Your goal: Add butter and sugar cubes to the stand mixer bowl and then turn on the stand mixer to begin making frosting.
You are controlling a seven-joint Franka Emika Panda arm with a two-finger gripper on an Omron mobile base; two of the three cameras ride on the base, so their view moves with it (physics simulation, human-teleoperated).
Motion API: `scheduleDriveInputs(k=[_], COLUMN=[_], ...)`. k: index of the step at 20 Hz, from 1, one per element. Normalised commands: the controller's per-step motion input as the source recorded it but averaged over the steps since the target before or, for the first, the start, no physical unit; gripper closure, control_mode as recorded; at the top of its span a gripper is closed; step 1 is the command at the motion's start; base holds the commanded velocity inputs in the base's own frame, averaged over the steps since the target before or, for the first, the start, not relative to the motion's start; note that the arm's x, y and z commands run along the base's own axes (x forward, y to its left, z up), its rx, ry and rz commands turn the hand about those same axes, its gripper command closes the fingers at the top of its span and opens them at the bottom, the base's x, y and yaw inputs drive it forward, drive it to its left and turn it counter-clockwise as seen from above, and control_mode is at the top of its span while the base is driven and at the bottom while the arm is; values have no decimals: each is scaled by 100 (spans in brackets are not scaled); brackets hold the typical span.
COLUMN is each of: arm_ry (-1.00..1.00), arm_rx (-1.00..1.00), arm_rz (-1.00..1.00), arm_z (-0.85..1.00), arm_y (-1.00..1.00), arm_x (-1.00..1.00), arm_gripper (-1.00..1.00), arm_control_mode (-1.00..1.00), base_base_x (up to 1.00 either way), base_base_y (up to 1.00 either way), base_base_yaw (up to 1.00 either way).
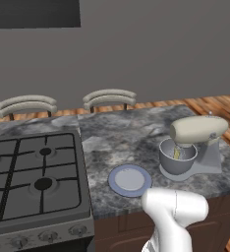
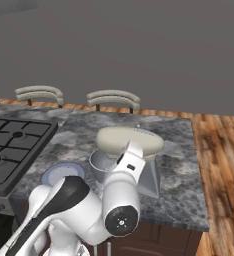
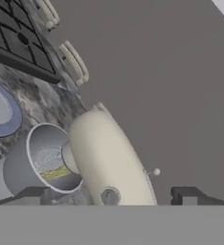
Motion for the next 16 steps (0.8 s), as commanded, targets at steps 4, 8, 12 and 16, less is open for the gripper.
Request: scheduleDriveInputs(k=[4, 8, 12, 16], arm_ry=[-26, -23, -4, 0], arm_rx=[8, 2, -2, -1], arm_rz=[-10, -10, -8, -3], arm_z=[-67, -25, 0, -15], arm_y=[24, 39, 44, 8], arm_x=[46, 30, 19, 27], arm_gripper=[-100, -100, -100, -100], arm_control_mode=[-100, -100, -100, -100], base_base_x=[0, 0, 0, 0], base_base_y=[0, 0, 0, 0], base_base_yaw=[0, 0, 0, 0])
